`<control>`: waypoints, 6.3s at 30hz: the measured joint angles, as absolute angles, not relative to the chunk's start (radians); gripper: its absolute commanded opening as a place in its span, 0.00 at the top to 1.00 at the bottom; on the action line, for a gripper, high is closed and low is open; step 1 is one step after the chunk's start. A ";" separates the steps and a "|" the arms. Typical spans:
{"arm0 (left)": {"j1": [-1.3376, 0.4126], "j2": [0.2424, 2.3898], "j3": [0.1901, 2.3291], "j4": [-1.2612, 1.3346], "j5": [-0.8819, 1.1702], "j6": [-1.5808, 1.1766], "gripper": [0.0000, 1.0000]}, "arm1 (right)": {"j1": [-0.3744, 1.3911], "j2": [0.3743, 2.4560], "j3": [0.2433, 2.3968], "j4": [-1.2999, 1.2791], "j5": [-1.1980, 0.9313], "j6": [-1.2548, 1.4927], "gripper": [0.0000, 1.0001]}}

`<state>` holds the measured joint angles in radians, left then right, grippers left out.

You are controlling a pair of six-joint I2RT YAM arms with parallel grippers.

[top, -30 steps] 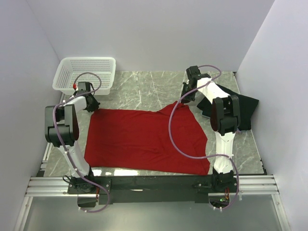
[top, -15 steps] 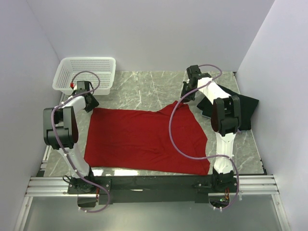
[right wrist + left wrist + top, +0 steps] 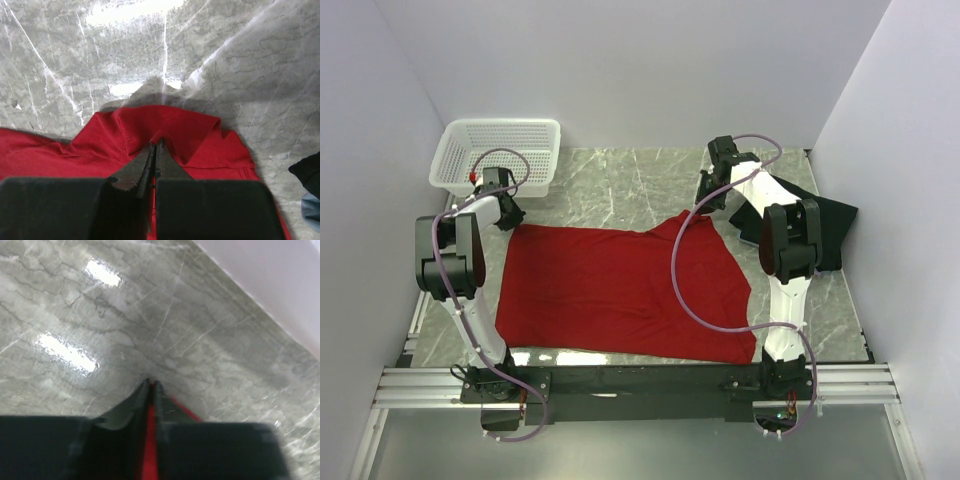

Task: Fold and stack the t-shirts
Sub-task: Fold the tshirt

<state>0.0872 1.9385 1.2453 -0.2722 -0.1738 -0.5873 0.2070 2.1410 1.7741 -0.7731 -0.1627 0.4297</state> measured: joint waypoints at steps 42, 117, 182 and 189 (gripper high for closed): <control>0.086 1.524 1.045 -0.483 -0.160 -0.476 1.00 | 0.214 1.737 1.667 -1.110 -0.168 0.448 1.00; -0.035 1.628 0.949 -0.596 -0.015 -0.648 0.24 | 0.209 1.607 0.983 -0.831 0.018 0.526 0.58; -0.054 1.074 0.756 -0.614 0.022 -0.668 0.22 | 0.845 1.569 0.923 -0.623 0.013 0.415 0.58; -0.054 1.066 0.756 -0.617 0.022 -0.670 0.22 | 0.847 1.624 0.933 -0.610 0.044 0.417 0.81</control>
<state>-0.0540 1.0664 0.7555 -0.6170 0.0216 -0.6701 0.8467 1.6238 0.9325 -0.6098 0.0444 0.4168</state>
